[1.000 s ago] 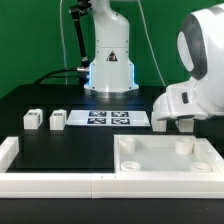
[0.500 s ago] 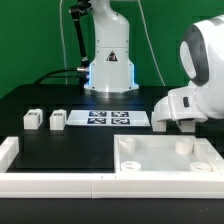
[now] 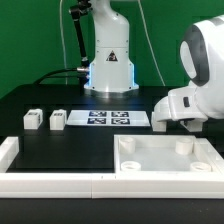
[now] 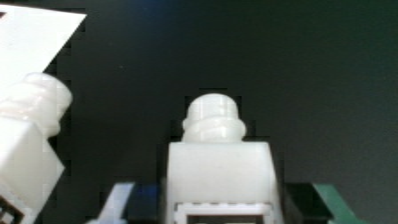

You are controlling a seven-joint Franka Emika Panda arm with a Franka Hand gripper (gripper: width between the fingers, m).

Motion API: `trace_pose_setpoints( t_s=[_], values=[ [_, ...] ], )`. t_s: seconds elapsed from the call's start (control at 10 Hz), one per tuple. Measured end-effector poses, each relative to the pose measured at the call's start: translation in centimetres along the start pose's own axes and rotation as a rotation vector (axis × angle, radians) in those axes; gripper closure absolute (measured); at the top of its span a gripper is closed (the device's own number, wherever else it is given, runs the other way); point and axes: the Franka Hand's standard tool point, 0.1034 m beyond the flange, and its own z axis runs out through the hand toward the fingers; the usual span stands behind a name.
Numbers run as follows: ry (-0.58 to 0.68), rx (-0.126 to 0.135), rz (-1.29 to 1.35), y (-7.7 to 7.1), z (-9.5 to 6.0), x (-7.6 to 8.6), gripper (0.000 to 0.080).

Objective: Assemble square table

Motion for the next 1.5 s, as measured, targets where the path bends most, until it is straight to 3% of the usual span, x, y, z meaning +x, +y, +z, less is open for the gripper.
trace_pose_setpoints(
  t_s=[0.3,0.4,0.6,0.7,0.9,1.1,1.4,1.5],
  values=[
    [-0.001,0.000,-0.003,0.1,-0.3,-0.1,0.0514],
    [-0.038,0.004,-0.032,1.3,-2.9,-1.8,0.0512],
    [0.018,0.016,-0.034,3.6,-7.8,-4.5,0.0512],
    [0.024,0.014,-0.026,4.1,-9.1,-5.8,0.0512],
    [0.138,0.017,-0.025,3.7,-9.1,-4.4,0.0512],
    [0.291,0.009,-0.026,4.0,-9.8,-4.4,0.0512],
    [0.499,0.006,-0.137,8.1,-18.6,-3.6,0.0511],
    [0.659,-0.010,-0.141,8.1,-19.6,-2.3,0.0511]
  ],
)
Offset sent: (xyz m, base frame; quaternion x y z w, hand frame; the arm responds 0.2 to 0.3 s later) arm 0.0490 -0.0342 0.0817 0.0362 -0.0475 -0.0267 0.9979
